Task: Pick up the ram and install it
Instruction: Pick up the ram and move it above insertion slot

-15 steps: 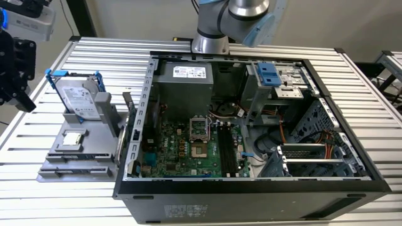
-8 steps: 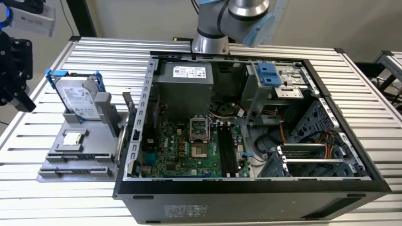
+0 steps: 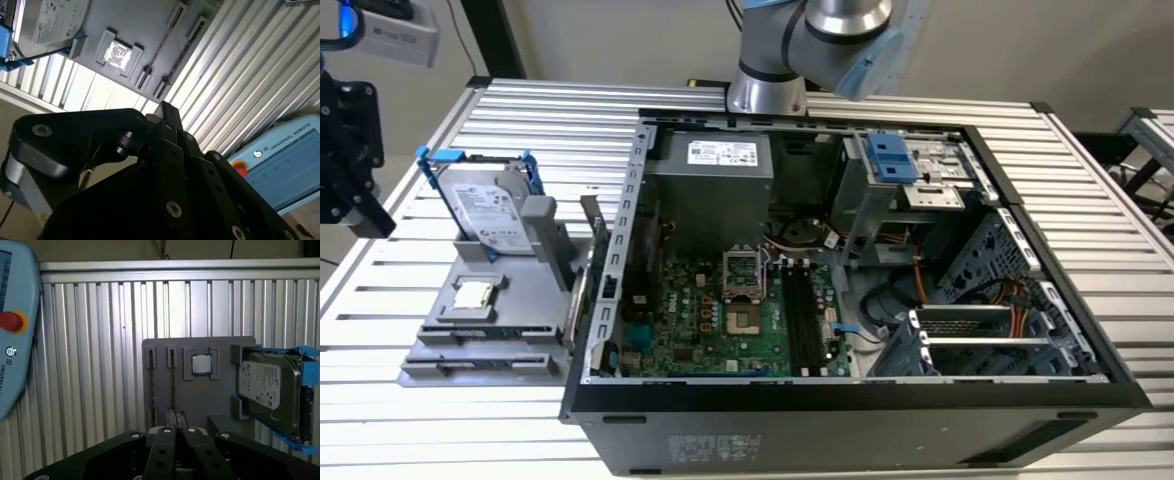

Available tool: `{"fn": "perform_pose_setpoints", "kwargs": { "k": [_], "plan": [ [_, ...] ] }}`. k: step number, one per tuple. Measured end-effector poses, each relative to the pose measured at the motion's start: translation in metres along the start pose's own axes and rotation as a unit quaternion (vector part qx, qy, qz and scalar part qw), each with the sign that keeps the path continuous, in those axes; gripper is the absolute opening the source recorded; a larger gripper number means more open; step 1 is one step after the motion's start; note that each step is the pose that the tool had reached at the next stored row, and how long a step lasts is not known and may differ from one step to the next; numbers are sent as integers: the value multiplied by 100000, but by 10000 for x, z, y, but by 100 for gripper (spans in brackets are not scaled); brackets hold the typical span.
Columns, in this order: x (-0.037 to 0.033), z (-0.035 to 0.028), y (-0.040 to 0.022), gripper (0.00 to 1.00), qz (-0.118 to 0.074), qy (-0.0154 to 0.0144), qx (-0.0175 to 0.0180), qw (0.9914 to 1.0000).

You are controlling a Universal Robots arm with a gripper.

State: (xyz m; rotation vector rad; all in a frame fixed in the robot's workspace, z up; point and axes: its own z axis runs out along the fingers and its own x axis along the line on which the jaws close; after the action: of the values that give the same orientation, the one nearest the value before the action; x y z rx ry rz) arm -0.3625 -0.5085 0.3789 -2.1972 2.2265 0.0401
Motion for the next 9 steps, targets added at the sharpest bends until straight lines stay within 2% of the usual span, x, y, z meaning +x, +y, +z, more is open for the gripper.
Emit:
{"fn": "perform_pose_setpoints", "kwargs": {
  "k": [3,6,9],
  "plan": [
    [0,2,0,0,-2724,27,-77,99963],
    [0,4,0,0,-5246,49,-145,99862],
    [0,4,0,0,-5661,50,-155,99840]
  ]
}}
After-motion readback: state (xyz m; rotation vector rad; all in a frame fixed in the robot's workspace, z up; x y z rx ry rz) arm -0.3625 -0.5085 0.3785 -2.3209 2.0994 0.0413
